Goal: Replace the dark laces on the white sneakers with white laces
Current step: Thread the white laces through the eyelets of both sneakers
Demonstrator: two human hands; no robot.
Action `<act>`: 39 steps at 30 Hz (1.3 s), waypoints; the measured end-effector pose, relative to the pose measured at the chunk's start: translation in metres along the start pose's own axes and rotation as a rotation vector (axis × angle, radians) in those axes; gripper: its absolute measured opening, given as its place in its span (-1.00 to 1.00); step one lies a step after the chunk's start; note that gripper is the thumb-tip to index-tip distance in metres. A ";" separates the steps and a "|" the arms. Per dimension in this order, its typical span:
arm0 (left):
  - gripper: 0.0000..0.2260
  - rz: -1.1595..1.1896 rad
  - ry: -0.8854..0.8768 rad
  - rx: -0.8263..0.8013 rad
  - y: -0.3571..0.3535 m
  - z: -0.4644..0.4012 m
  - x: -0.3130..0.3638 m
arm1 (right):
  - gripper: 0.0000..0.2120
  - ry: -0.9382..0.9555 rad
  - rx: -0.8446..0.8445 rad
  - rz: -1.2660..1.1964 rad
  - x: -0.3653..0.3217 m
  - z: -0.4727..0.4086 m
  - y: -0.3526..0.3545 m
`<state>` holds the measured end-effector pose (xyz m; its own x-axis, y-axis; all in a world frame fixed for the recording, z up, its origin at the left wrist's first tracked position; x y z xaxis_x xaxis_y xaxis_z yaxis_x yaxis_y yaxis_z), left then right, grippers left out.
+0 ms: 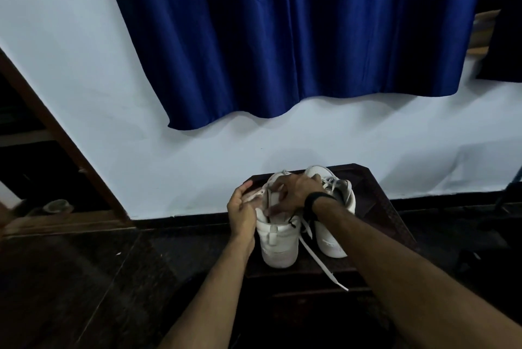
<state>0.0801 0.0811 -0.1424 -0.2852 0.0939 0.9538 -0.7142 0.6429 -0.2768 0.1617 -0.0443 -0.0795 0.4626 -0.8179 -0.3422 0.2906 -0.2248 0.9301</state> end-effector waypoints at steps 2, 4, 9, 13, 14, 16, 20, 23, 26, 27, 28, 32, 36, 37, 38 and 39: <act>-0.61 0.008 -0.014 0.017 0.001 0.000 0.000 | -0.40 0.001 0.000 -0.026 0.003 0.005 -0.001; -0.61 0.022 -0.029 0.027 0.002 0.001 -0.001 | -0.47 0.067 0.052 0.078 0.002 0.012 -0.001; -0.62 -0.041 -0.054 0.053 0.004 -0.001 -0.005 | -0.74 0.199 0.077 0.372 -0.011 0.023 -0.001; -0.68 -0.090 -0.076 0.044 0.004 -0.003 -0.004 | -0.81 0.357 0.201 0.449 -0.027 0.030 0.001; -0.68 -0.107 -0.086 0.036 0.003 -0.004 -0.003 | -0.81 0.360 0.222 0.387 -0.025 0.031 0.002; -0.67 -0.166 -0.125 0.013 0.001 -0.003 0.001 | -0.86 0.289 0.260 0.115 -0.013 0.034 0.013; -0.74 -0.358 -0.201 -0.038 -0.005 0.002 0.017 | -0.81 0.136 0.051 -0.861 0.007 0.031 0.040; -0.79 -0.536 -0.267 -0.048 -0.007 0.007 0.028 | -0.77 -0.026 -0.151 -1.140 0.006 0.028 0.045; -0.82 -0.765 -0.367 0.009 -0.007 0.012 0.042 | -0.72 -0.059 -0.226 -1.038 0.000 0.035 0.057; -0.82 -0.832 -0.414 0.026 -0.007 0.013 0.049 | -0.72 -0.029 -0.228 -0.993 -0.005 0.039 0.065; -0.82 -0.881 -0.456 0.029 -0.009 0.015 0.056 | -0.71 -0.001 -0.229 -0.960 -0.009 0.046 0.073; -0.92 -0.739 -0.518 -0.027 -0.020 0.028 0.084 | -0.71 0.117 -0.226 -0.863 -0.027 0.065 0.095; -0.39 -0.462 -0.035 -0.142 -0.038 0.033 0.086 | -0.74 0.199 -0.255 -0.711 -0.044 0.081 0.084; -0.45 -0.362 0.102 -0.204 -0.045 0.035 0.084 | -0.73 0.224 -0.264 -0.675 -0.047 0.085 0.079; -0.59 -0.276 0.184 -0.232 -0.047 0.036 0.086 | -0.71 0.240 -0.273 -0.644 -0.048 0.089 0.075; -0.74 -0.203 0.228 -0.211 -0.045 0.036 0.091 | -0.68 0.233 -0.285 -0.618 -0.046 0.090 0.071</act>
<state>0.0638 0.0332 -0.0475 0.0151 0.1000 0.9949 -0.5869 0.8064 -0.0721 0.0859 -0.0704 0.0139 0.3002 -0.4442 -0.8442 0.7495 -0.4376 0.4968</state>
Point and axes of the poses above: each hand's wrist, its own z-axis away from the middle knuckle, its own y-axis out of the back of the hand, x = y × z, the point moved 8 cm from there along -z, towards the middle knuckle, and after that the axes turned 9 degrees about -y, right-handed, at the moved point
